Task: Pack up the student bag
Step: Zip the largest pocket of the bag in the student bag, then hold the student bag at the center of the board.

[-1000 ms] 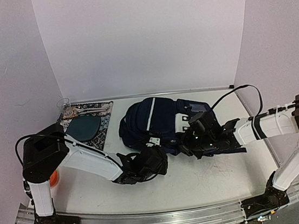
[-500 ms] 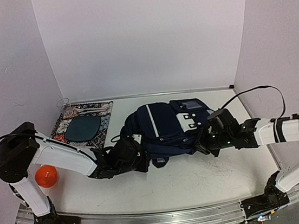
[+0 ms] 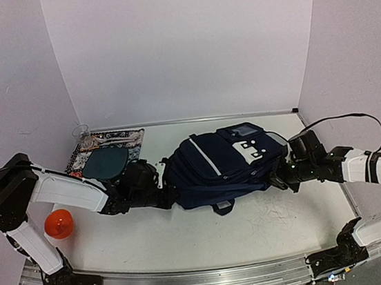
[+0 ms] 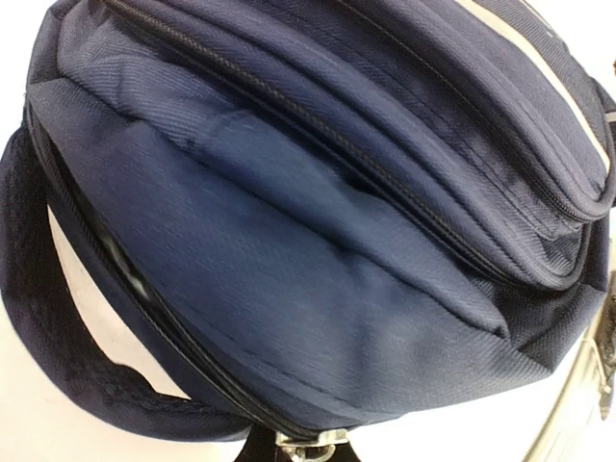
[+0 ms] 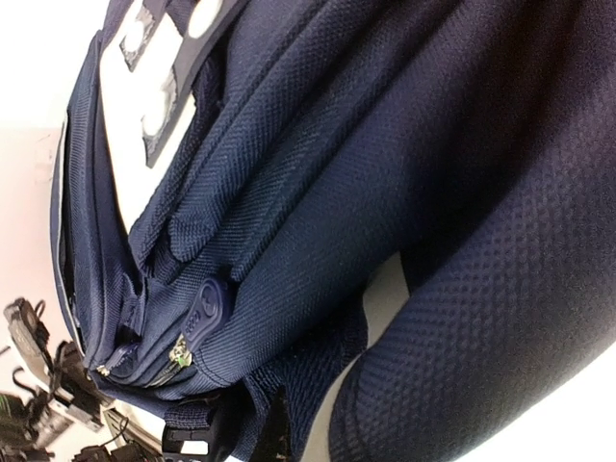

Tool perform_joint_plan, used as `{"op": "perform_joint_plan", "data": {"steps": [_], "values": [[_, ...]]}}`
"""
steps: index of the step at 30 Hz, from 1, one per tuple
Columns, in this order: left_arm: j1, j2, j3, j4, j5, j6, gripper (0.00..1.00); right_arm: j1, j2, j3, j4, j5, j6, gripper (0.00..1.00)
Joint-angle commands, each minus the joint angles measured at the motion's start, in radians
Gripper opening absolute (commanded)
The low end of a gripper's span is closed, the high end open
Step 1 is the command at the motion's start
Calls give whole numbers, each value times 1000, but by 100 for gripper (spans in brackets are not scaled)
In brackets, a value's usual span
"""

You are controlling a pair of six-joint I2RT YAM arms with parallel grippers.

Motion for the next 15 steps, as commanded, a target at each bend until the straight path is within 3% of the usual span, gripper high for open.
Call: {"op": "perform_joint_plan", "data": {"steps": [1, 4, 8, 15], "values": [[135, -18, -24, -151, -93, 50, 0, -86, -9, 67, -225, 242, -146, 1], [129, -7, 5, -152, 82, 64, 0, -84, 11, 139, -267, 217, -236, 10], [79, 4, 47, -153, 196, 63, 0, -53, 4, 216, -302, 159, -351, 26], [-34, 40, 171, -140, 336, -3, 0, 163, -17, 353, -446, 273, -456, 49]]}}
